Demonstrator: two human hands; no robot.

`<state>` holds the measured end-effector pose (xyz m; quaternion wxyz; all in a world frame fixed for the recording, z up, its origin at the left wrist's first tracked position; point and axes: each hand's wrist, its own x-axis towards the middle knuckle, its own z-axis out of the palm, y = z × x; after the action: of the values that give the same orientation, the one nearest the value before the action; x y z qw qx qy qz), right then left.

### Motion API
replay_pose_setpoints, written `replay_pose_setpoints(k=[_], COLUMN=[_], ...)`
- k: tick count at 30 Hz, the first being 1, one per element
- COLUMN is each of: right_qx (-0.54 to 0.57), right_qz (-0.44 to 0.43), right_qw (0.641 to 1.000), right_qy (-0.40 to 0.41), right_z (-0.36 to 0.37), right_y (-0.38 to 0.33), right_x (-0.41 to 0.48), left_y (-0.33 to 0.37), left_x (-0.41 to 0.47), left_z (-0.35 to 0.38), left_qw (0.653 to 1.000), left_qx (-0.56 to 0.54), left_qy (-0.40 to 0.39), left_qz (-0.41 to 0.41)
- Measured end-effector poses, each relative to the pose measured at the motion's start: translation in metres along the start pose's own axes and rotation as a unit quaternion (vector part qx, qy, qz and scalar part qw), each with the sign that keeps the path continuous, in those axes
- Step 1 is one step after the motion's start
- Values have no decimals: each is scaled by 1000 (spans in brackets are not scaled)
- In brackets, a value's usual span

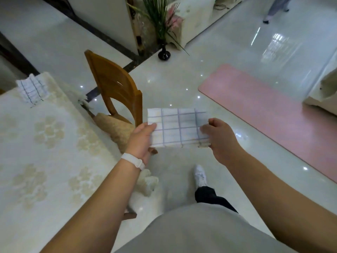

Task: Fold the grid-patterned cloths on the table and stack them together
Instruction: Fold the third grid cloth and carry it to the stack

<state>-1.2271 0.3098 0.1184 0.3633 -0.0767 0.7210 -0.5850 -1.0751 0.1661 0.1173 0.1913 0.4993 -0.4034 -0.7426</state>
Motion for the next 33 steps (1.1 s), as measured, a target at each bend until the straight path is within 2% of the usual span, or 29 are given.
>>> replay_pose_setpoints(k=[14, 23, 33], right_qx=[-28, -50, -83], right_qz=[-23, -8, -14], right_qw=[994, 983, 976], right_qy=[-106, -174, -201], right_z=[-31, 6, 111], right_y=[-110, -147, -208], right_x=[204, 271, 368], left_y=[83, 120, 215], left_x=[100, 152, 255], left_z=[131, 127, 92], left_qw=[993, 983, 973], left_qx=[-68, -86, -69], left_qy=[92, 147, 189], left_qz=[39, 63, 113])
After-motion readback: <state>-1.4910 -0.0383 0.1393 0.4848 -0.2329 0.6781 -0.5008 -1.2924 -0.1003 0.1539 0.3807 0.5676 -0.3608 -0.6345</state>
